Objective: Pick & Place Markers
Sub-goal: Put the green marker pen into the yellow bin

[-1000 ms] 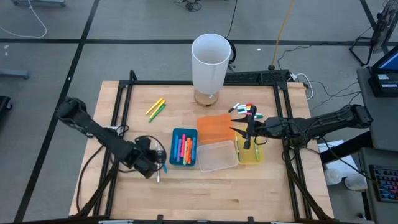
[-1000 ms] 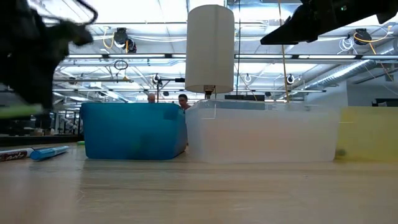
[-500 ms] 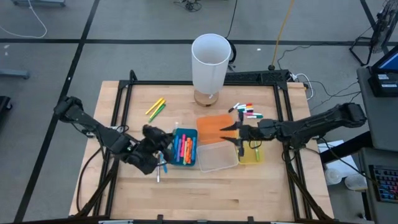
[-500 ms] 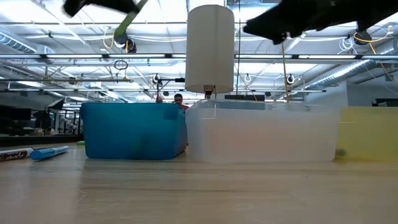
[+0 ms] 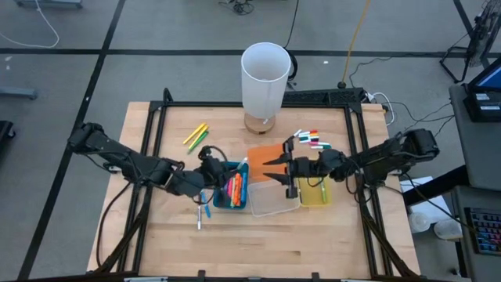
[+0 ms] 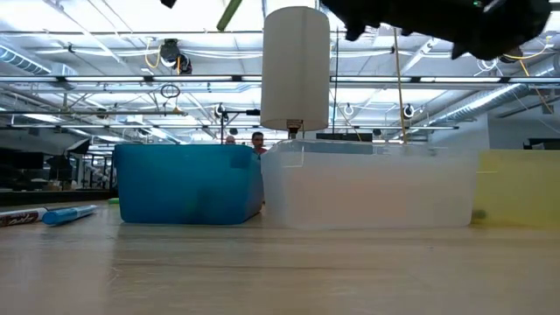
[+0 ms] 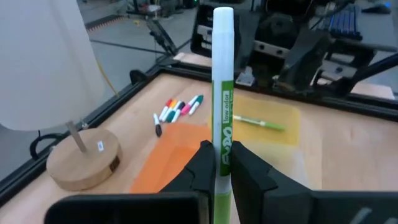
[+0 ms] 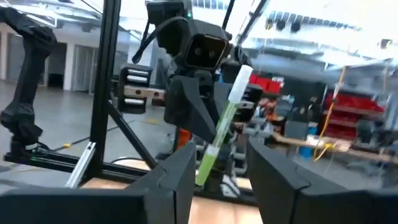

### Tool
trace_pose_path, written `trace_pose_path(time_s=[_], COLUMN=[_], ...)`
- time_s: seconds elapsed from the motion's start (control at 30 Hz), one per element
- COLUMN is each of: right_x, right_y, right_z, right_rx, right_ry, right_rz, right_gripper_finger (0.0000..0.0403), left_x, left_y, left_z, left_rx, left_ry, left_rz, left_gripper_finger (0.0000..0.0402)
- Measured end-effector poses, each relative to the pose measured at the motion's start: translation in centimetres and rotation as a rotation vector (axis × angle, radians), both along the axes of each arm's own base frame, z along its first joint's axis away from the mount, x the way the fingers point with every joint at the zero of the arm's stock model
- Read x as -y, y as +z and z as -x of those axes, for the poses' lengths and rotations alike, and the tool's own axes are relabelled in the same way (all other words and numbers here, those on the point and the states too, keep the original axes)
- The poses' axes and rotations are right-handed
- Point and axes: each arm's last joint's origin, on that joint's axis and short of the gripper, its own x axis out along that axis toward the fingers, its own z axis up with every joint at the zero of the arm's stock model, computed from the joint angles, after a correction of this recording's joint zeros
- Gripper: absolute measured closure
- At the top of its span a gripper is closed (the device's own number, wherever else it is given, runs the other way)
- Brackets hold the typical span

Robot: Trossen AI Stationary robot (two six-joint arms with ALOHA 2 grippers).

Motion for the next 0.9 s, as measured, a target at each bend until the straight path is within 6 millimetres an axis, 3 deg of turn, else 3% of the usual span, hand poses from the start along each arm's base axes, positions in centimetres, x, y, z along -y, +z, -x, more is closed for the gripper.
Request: trace_pose_path(time_s=[0.23,0.5,0.9], right_x=[1.1,1.5,1.8], right_y=[1.5,3.3,2.4], right_z=[-3.0,-3.9,-5.3], right_rx=[-0.066,-0.056,-0.070], right_ry=[0.040,0.048,0.066], right_rz=[-0.008,-0.003,-0.024], right_gripper_finger=[0.0273,0.0273,0.0273], left_x=[-1.3,-1.8,-2.0], left_y=[-0.4,-0.5,-0.1], left_z=[-0.9,-1.4,-1.7], left_rx=[-0.042,-0.052,-0.018], left_ry=[-0.053,-0.088,-0.115], left_rz=[-0.015,-0.035,-0.065], left_gripper_finger=[0.0369,0.0369,0.0369])
